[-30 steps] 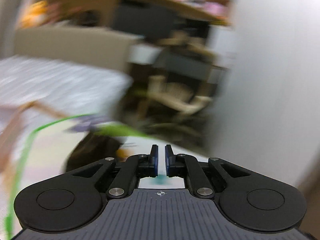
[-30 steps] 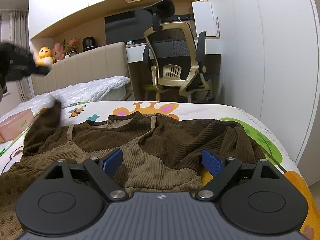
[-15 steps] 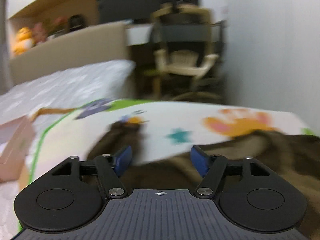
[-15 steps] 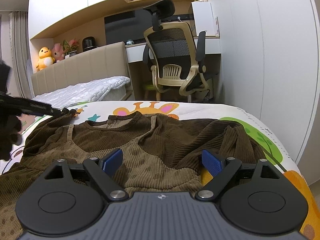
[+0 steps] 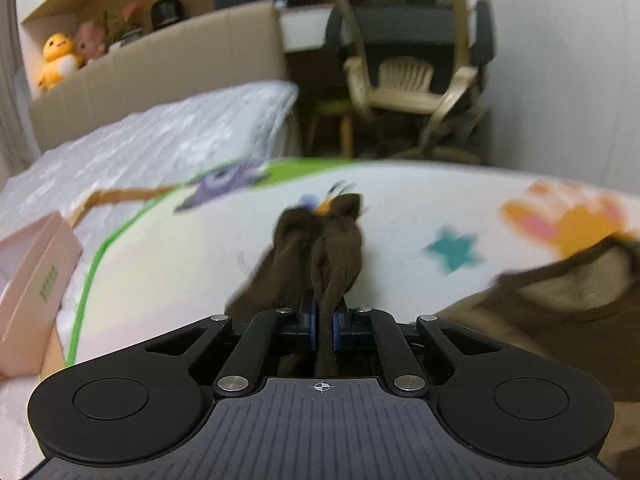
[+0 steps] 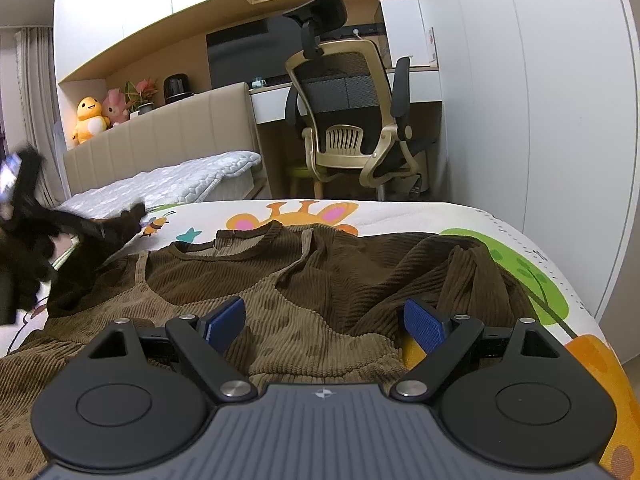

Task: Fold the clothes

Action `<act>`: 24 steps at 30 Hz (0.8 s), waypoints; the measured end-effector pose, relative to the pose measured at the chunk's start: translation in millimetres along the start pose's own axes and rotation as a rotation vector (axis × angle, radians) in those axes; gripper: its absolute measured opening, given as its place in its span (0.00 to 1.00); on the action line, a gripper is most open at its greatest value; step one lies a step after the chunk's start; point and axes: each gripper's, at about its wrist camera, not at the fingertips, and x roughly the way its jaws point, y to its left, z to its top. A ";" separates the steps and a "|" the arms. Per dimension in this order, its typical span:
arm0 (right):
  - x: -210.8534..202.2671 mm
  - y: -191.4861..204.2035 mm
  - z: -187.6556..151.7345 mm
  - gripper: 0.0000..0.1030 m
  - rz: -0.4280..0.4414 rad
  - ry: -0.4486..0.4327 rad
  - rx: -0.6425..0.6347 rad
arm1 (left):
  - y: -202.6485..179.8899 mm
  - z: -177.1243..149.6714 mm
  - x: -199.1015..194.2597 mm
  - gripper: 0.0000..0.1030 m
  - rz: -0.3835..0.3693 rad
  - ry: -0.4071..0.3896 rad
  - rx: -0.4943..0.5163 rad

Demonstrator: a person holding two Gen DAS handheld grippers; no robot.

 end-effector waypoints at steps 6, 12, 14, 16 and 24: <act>2.0 -5.4 1.2 0.85 0.002 0.017 0.032 | -49.1 25.3 -95.5 0.09 -0.385 -0.172 0.004; -2.9 -16.3 7.3 0.85 0.017 0.052 0.082 | -83.1 -1.0 -114.5 0.71 -0.660 -0.024 0.017; -10.2 -17.9 13.7 0.85 0.038 0.057 0.082 | -76.8 -13.5 -118.6 0.83 -0.647 -0.013 0.037; -13.5 -16.5 25.2 0.85 0.082 0.069 0.095 | -64.7 -27.1 -121.9 0.91 -0.582 -0.017 0.075; 41.8 26.8 40.9 0.56 0.128 0.222 0.031 | -24.7 -55.6 -108.1 0.91 -0.498 0.045 0.043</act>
